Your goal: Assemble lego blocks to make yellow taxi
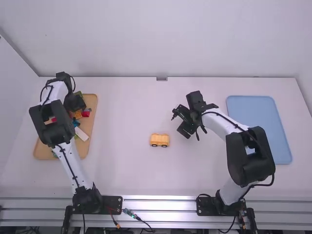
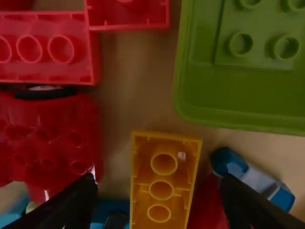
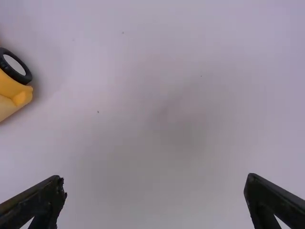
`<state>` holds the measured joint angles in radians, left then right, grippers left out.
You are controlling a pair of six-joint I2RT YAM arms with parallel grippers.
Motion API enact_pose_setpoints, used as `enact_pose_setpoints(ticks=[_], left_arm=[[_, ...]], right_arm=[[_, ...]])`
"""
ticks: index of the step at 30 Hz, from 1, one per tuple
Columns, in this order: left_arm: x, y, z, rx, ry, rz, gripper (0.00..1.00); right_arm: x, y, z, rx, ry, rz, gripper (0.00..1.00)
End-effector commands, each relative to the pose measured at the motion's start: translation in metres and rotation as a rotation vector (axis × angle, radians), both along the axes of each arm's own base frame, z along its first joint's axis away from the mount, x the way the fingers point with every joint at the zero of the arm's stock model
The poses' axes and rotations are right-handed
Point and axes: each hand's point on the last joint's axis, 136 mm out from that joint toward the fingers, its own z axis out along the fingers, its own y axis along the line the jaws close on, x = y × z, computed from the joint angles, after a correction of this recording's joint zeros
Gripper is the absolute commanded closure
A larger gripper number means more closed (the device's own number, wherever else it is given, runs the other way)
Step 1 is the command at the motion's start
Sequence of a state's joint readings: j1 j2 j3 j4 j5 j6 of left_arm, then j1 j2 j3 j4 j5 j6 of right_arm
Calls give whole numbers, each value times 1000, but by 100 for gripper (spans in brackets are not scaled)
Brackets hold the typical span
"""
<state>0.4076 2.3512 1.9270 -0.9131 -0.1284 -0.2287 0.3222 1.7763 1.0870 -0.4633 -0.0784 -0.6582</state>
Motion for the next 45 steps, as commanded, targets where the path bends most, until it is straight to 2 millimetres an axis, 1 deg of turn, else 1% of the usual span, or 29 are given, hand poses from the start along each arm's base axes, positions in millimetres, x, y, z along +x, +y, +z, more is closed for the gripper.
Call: enact_pose_setpoints(ticks=[1,2,3,4,6,8,9,10,12,14,15,16,17,18,21,23,25,32,37,40,41,42,43,44,45], left_arm=[[-13,-4,-17,-6,50,8,31],[-14,-4,-21,-5,48,9,35],[-14,-4,-22,-6,46,21,36],[-15,-3,-22,0,46,27,41],[-13,-2,-22,3,38,40,40],[-10,-2,-17,8,22,49,37],[-7,0,-12,16,3,51,37],[-7,0,-11,17,1,51,37],[-3,2,-1,24,-32,71,44],[-3,2,3,25,-37,74,44],[-3,1,7,27,-44,74,41],[-2,2,10,29,-49,74,33],[-2,2,10,30,-51,74,32],[-1,2,10,30,-52,74,32],[-2,-2,9,28,-46,68,40],[-2,-2,8,27,-44,67,42],[-4,-3,6,24,-36,67,46],[-11,-5,-7,19,-19,62,43],[-10,-7,-13,21,-27,55,44],[-12,-8,-14,9,-22,56,46],[-11,-12,-14,-9,-26,50,48],[-11,-12,-14,-14,-29,53,51],[-11,-11,-14,-13,-30,53,59],[-10,-12,-14,-13,-29,51,62],[-10,-13,-14,-13,-29,51,68]], right_arm=[[8,1,16,13,-43,-3,0],[8,1,16,13,-44,-4,1],[8,1,16,13,-44,-4,1],[8,1,16,13,-44,-3,1],[8,1,16,13,-44,-3,1],[8,1,16,13,-45,-4,1],[8,1,16,13,-45,-4,1],[8,1,16,14,-45,-3,1],[8,1,16,13,-45,-1,1],[8,1,16,12,-45,-1,1],[8,1,16,13,-45,0,1],[8,1,16,13,-45,0,1],[8,1,16,13,-45,0,1],[8,1,16,12,-45,-1,1],[8,1,16,13,-45,0,1],[8,1,16,12,-45,0,1],[8,1,16,12,-44,0,0],[8,1,16,12,-44,0,1],[8,1,16,12,-44,-1,1],[8,1,16,12,-44,-1,1],[8,1,16,13,-44,0,1],[8,1,16,12,-44,-1,1],[8,1,16,12,-44,0,1],[8,1,16,13,-44,0,1],[8,1,16,12,-43,0,0]])
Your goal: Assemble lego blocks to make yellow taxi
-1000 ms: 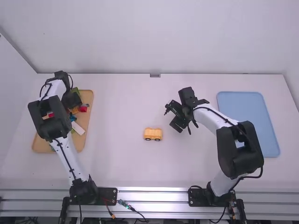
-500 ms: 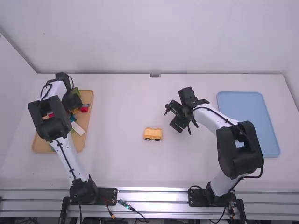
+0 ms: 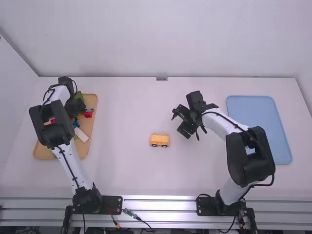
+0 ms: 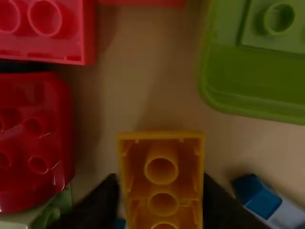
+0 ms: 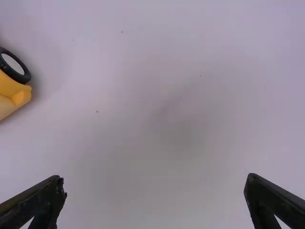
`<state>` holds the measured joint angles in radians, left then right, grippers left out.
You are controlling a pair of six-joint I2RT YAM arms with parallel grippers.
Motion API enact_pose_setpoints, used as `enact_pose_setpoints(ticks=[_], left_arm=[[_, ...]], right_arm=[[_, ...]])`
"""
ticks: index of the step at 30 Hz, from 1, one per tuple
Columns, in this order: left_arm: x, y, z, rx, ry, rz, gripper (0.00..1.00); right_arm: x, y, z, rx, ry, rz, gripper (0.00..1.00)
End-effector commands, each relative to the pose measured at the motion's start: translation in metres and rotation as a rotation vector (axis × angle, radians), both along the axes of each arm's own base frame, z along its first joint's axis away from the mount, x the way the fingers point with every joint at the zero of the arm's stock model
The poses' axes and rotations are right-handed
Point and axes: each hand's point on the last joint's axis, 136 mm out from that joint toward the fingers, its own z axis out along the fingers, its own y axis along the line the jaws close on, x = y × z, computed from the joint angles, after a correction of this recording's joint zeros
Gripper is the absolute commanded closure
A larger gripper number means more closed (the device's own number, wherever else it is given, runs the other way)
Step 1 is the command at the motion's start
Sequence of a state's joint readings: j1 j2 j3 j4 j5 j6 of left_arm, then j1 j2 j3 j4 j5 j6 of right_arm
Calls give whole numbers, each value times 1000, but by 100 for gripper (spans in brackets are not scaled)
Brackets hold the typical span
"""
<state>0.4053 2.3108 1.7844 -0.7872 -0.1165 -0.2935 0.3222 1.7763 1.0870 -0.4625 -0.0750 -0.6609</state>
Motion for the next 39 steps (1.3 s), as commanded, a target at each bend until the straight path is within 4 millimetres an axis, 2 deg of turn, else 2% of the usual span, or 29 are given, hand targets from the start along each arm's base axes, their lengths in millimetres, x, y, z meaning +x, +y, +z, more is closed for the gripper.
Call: enact_pose_setpoints(ticks=[1,12,15,16,19,23,24,27,30,31,32,33,35,38,39], left_arm=[[-4,-7,3,-8,9,-10,76],[-2,-7,8,1,-5,11,76],[-1,1,25,51,-31,42,87],[0,4,36,75,-49,59,98],[7,-5,63,100,-119,40,98],[10,-30,102,184,-271,-11,98],[10,-44,114,214,-335,-61,98],[13,-90,131,230,-445,-292,98],[5,-183,152,172,-604,-751,98],[3,-189,153,164,-614,-777,98],[-6,-225,160,116,-679,-941,98],[-14,-248,166,77,-730,-1038,98],[-41,-307,187,-51,-905,-1270,98],[-64,-341,207,-151,-1080,-1389,98],[-68,-345,209,-161,-1105,-1405,98]], right_arm=[[7,1,16,15,-41,-2,1],[10,2,16,19,-51,-1,1],[11,3,17,22,-56,-2,1],[11,3,17,25,-55,0,1],[13,6,19,37,-64,-13,1],[20,8,22,60,-87,-32,1],[21,10,23,76,-92,-29,1],[25,22,28,144,-107,-6,1],[29,51,44,314,-120,44,1],[29,54,46,333,-123,48,1],[29,65,53,402,-121,59,0],[28,73,58,453,-117,76,1],[19,95,76,599,-98,166,1],[6,109,94,724,-96,304,1],[4,110,98,754,-93,318,1]])
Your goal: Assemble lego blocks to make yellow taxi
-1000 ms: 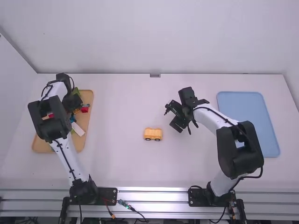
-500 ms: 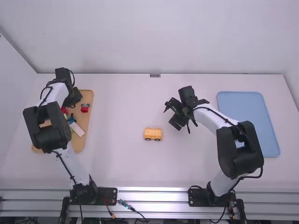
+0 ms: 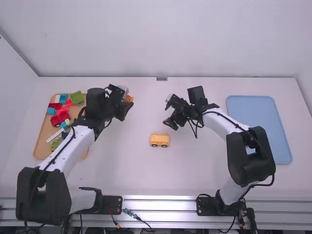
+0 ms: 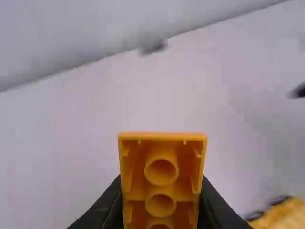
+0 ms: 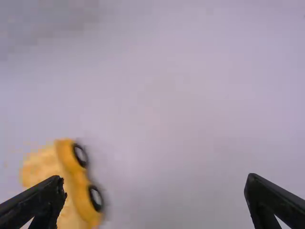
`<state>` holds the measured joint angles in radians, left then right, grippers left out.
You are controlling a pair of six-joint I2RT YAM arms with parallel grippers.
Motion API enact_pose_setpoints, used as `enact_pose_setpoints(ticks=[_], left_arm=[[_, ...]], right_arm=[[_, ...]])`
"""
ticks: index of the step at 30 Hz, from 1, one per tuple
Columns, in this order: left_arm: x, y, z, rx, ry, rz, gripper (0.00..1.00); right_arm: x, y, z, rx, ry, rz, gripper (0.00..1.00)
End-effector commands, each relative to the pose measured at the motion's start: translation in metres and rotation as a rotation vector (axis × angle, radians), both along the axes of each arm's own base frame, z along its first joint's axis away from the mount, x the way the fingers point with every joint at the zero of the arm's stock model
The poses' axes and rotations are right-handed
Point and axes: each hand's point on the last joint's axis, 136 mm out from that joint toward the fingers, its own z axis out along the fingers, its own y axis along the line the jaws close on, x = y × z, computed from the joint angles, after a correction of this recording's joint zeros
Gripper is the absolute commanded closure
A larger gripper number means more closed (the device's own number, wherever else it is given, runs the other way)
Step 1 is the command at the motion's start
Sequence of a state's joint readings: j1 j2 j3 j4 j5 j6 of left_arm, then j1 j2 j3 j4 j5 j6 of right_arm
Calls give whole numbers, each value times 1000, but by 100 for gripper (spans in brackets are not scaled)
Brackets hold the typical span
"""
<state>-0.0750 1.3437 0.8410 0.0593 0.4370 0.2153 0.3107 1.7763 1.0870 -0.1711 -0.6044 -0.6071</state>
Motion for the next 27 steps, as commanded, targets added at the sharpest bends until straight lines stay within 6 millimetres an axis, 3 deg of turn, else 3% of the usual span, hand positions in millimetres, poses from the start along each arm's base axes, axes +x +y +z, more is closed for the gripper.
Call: enact_pose_setpoints(ticks=[1,5,11,16,20,24,27], left_arm=[[-36,-40,20,-91,-105,-284,98],[-58,-57,17,-209,-128,-400,98],[-88,-77,17,-318,-170,-617,98],[-89,-86,8,-361,-148,-664,98],[-90,-100,-1,-362,-152,-709,98],[-86,-106,-6,-362,-174,-728,98],[-85,-106,-6,-360,-180,-728,98]], right_arm=[[-18,21,46,232,-13,167,1],[-48,19,86,507,-43,384,1],[-73,1,108,720,-134,524,0],[-73,6,115,737,-139,551,1],[-70,19,123,729,-104,567,8],[-52,37,125,658,-34,466,14],[-49,44,125,644,-32,446,16]])
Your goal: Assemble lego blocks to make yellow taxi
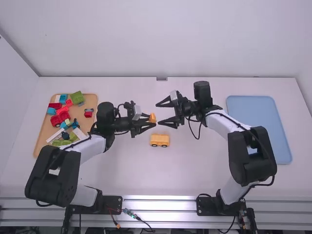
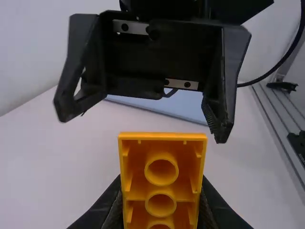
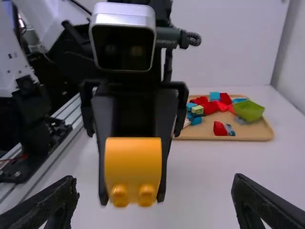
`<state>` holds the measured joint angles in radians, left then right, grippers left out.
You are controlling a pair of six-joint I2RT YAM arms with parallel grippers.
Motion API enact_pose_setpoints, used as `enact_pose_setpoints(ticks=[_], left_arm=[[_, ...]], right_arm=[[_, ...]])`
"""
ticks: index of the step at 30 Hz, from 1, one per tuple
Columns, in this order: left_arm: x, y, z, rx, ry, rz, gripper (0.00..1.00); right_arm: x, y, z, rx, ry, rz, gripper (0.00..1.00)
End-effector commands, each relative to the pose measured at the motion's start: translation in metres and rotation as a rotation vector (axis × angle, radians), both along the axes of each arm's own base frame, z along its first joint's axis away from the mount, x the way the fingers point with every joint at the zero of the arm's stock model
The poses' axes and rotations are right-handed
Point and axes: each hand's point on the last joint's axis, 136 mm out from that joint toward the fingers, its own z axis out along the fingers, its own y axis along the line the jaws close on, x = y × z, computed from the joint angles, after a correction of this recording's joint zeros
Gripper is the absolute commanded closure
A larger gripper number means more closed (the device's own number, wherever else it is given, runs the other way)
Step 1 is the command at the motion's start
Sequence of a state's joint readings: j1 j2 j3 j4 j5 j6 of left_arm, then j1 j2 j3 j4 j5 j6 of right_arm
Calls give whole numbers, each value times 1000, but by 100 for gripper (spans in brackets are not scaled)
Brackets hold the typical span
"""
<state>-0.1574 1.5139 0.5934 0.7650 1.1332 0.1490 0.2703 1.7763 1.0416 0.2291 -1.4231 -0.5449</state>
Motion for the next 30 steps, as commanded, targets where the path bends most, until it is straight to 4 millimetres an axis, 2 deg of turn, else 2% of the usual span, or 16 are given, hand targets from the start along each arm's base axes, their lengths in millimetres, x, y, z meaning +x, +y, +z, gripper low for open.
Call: enact_pose_setpoints(ticks=[1,10,19,21,29,30], left_arm=[[-6,-1,-1,-10,5,-28,98],[-5,-1,5,-16,-35,-29,98],[1,0,7,-13,-55,-2,98],[0,0,7,-13,-56,-2,98],[1,0,7,-12,-56,2,98],[1,0,7,-12,-56,1,98]], right_arm=[[7,6,15,-30,71,-46,17],[-3,21,20,-25,93,-6,27],[-8,18,24,-4,92,30,46],[-8,17,24,-4,89,30,53],[-12,21,24,-2,89,46,56],[-12,21,24,-1,83,47,59]])
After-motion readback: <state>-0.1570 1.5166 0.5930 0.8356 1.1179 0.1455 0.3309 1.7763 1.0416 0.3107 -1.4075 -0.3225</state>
